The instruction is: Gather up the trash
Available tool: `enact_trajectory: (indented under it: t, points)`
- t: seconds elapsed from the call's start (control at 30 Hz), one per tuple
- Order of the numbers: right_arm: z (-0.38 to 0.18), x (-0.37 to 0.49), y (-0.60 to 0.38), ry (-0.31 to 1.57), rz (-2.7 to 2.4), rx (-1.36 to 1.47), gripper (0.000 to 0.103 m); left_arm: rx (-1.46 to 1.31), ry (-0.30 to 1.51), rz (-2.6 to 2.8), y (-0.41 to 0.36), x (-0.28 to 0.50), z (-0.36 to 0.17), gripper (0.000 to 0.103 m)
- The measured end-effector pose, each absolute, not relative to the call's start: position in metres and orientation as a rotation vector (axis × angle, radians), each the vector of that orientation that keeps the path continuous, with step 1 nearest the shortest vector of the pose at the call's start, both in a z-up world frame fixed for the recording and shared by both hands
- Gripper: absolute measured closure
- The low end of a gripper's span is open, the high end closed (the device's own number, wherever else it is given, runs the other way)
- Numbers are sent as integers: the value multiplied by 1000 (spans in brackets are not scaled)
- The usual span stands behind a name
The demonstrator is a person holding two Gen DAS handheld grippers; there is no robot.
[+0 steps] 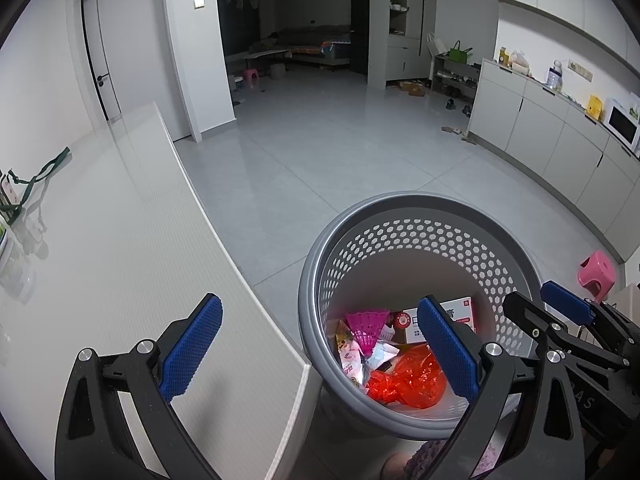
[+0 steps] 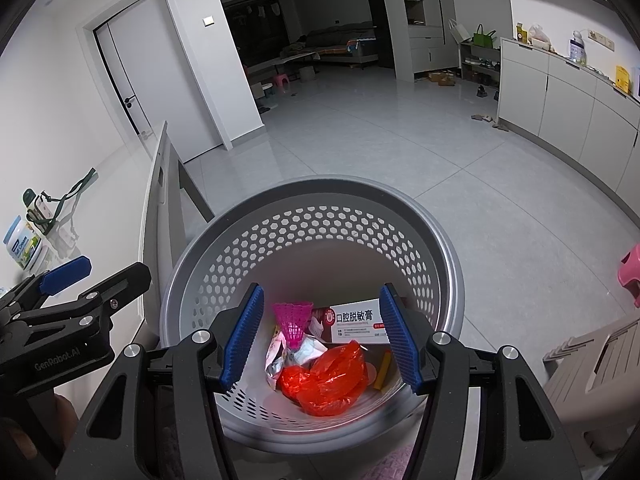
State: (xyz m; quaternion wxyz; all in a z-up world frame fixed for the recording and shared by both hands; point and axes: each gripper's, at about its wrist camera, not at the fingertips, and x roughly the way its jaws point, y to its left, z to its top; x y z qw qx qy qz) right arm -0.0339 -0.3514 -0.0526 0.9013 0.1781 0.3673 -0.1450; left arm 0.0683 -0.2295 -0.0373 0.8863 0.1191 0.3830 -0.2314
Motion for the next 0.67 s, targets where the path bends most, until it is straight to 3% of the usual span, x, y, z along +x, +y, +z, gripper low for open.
enact_trajectory:
  t: [0.67]
  points:
    - [-50,-33,-352,764,-292,363,45,234,805,-475,-225,70,-36,7]
